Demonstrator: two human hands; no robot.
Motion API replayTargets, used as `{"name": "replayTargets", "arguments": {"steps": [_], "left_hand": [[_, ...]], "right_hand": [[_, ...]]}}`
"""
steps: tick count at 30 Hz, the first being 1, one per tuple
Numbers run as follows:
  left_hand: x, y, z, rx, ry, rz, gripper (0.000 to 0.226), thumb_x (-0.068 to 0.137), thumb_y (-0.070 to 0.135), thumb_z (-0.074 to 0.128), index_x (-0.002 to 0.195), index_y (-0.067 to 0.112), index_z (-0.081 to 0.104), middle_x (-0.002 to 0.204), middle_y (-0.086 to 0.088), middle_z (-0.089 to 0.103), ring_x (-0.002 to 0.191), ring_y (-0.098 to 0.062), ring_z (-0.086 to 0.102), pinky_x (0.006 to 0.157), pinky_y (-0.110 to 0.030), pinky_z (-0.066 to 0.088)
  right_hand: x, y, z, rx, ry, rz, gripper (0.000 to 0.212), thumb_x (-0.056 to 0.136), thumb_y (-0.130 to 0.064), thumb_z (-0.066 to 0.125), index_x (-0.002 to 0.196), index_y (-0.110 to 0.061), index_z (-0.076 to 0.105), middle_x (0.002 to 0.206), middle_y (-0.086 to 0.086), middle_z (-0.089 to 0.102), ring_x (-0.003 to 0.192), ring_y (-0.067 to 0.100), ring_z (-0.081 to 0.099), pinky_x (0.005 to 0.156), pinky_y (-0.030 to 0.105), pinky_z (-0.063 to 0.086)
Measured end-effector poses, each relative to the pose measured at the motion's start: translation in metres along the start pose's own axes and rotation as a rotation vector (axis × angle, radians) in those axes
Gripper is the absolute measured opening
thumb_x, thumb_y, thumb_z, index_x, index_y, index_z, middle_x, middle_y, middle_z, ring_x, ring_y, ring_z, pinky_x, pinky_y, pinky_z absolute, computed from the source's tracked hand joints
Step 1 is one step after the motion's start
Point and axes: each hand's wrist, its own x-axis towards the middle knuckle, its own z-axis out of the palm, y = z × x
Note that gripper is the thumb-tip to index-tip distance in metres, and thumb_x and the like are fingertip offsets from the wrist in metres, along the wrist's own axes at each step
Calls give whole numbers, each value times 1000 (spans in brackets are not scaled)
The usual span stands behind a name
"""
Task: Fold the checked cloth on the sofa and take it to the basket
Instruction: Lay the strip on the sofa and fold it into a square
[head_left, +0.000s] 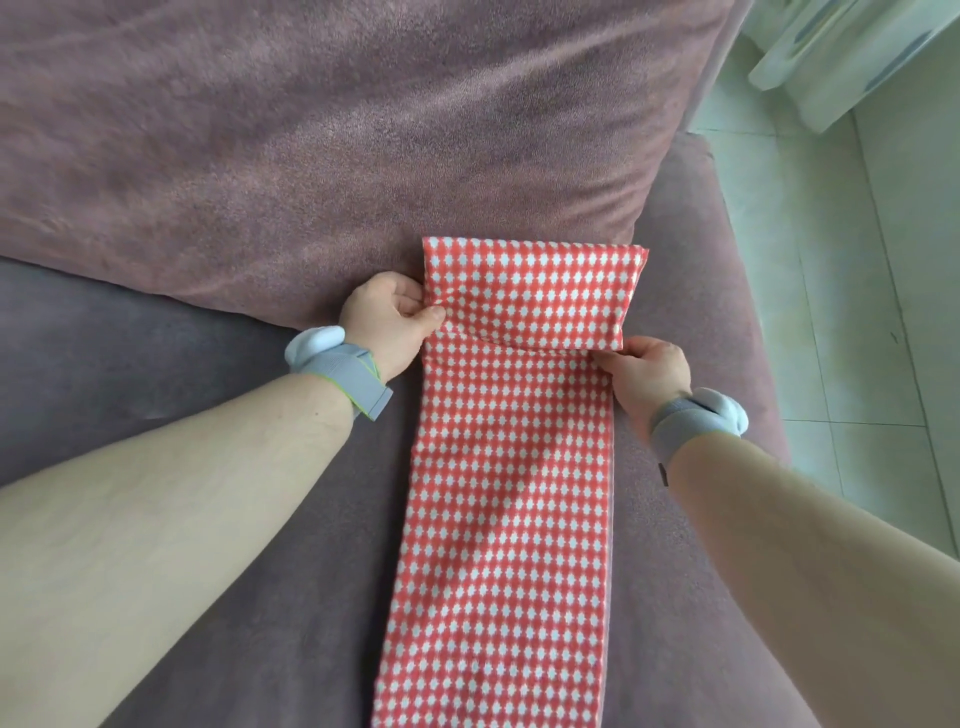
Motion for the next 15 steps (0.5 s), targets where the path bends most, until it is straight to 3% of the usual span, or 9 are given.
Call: {"name": "replayTargets", "arguments": {"steps": [3, 5, 8, 11, 13, 15], "left_hand": [[-1, 4, 1, 19, 30, -5, 19, 73, 29, 75, 73, 30, 56, 72, 13, 65, 71, -8, 65, 75, -33, 56], [-3, 3, -1, 44, 12, 11, 19, 70, 38, 74, 74, 32, 56, 74, 14, 66, 72, -4, 65, 72, -30, 55], [-6, 1, -8, 109, -52, 31, 26, 61, 49, 73, 76, 33, 57, 77, 17, 66, 72, 1, 63, 67, -23, 51], [-3, 2, -13, 186, -121, 50, 30, 58, 49, 74, 78, 34, 57, 79, 17, 65, 74, 4, 61, 66, -20, 48], [0, 3, -15, 206, -158, 68, 28, 61, 43, 77, 79, 32, 58, 79, 17, 65, 74, 4, 61, 64, -18, 47], [2, 3, -19, 226, -172, 91, 25, 66, 36, 78, 79, 32, 57, 77, 18, 63, 71, 4, 60, 59, -14, 42]], "right_hand": [[-2, -1, 6, -76, 48, -32, 14, 80, -30, 68, 68, -21, 66, 74, -3, 72, 70, 17, 68, 60, 30, 57], [-6, -3, 3, -114, 72, -66, 9, 78, -30, 69, 78, -25, 62, 77, -7, 68, 71, 14, 66, 56, 26, 51], [-8, -7, -8, 76, -20, -33, 36, 69, -18, 64, 105, -18, 60, 90, -2, 68, 76, 16, 68, 60, 32, 58], [-7, -16, -17, 281, -218, 1, 54, 60, -14, 52, 113, -9, 61, 78, 0, 66, 59, 12, 61, 58, 28, 49], [-5, -22, -18, 264, -314, 6, 48, 65, -18, 57, 112, -8, 61, 83, 2, 66, 65, 17, 58, 65, 35, 45], [-3, -25, -17, 131, -327, -47, 31, 76, -18, 68, 106, -12, 62, 95, 2, 71, 77, 18, 67, 72, 36, 54]]}}
